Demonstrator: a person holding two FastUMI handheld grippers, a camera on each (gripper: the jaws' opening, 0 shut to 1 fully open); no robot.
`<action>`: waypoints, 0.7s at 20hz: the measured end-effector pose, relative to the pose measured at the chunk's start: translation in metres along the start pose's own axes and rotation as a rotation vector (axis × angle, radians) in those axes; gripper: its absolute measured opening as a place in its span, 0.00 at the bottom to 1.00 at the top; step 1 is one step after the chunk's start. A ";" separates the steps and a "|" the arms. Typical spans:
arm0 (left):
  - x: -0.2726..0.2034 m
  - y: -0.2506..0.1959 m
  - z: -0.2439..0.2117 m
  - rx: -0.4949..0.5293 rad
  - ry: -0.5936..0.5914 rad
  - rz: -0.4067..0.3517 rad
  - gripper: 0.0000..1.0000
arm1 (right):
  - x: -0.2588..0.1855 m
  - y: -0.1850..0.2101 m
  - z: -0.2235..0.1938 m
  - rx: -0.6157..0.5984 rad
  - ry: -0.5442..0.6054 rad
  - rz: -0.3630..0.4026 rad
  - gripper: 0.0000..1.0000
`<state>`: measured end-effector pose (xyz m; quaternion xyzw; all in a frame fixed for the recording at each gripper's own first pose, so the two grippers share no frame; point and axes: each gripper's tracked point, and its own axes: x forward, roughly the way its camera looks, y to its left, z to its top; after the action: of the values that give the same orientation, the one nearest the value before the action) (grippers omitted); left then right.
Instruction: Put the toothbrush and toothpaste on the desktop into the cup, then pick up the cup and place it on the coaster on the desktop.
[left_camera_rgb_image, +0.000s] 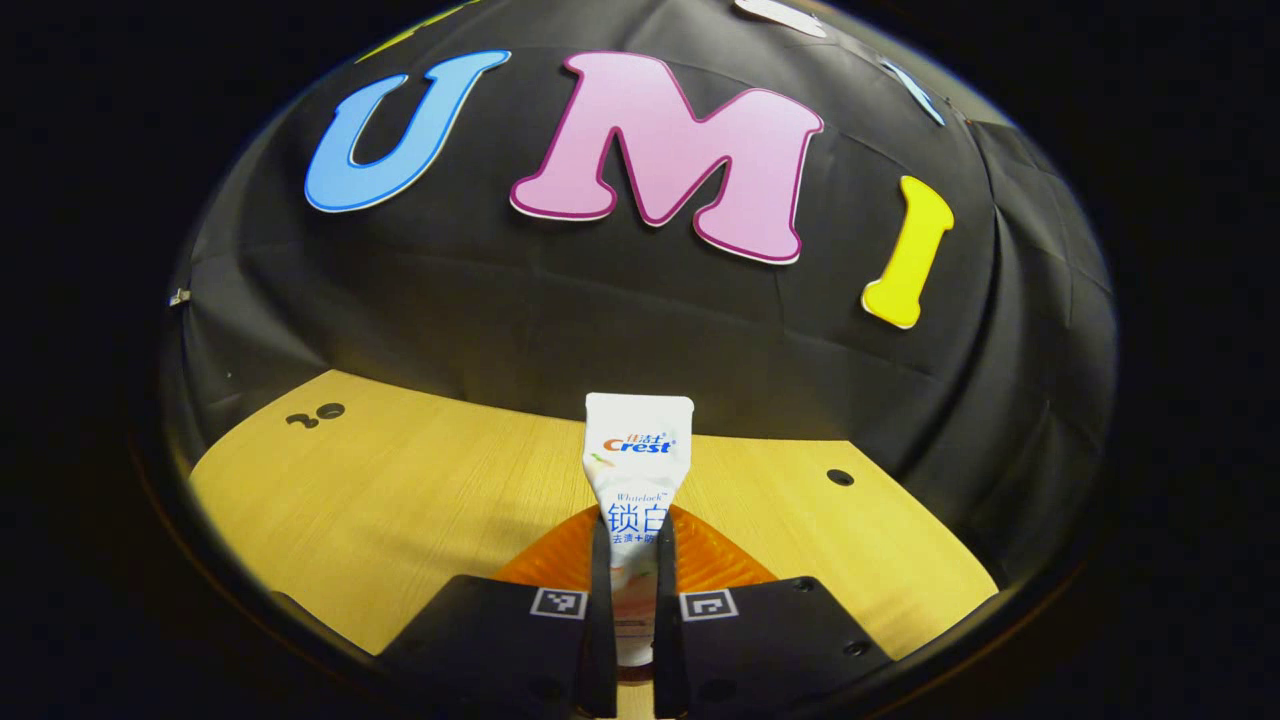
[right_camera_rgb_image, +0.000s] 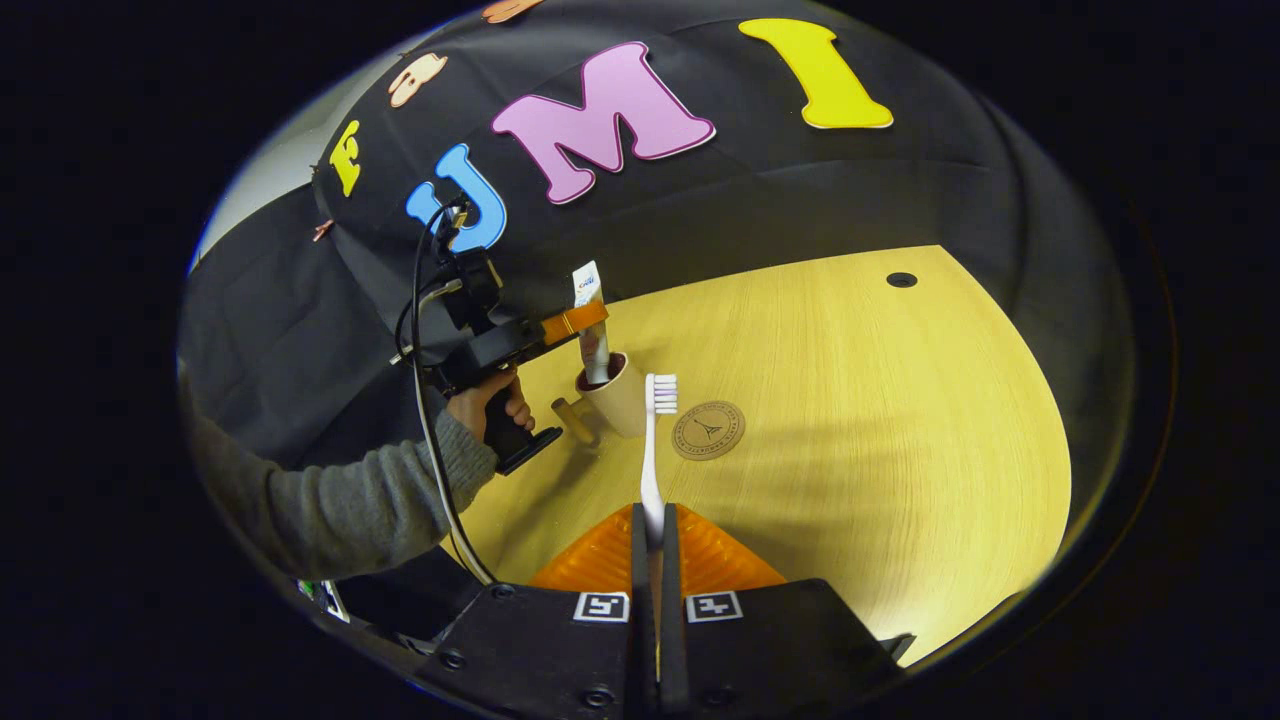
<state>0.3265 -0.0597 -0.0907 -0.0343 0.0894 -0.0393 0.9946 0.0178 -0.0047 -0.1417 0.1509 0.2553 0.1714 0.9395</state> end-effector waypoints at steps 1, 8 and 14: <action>0.001 0.001 -0.004 0.004 0.010 0.000 0.19 | 0.001 0.000 0.001 0.005 -0.003 0.000 0.06; 0.004 0.006 -0.025 0.026 0.056 0.008 0.25 | 0.003 -0.002 0.000 0.012 -0.001 -0.007 0.06; -0.002 0.002 -0.035 0.034 0.084 -0.015 0.24 | 0.003 -0.002 0.003 0.018 -0.010 0.000 0.06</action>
<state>0.3187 -0.0594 -0.1255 -0.0163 0.1303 -0.0499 0.9901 0.0223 -0.0054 -0.1412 0.1603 0.2520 0.1683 0.9394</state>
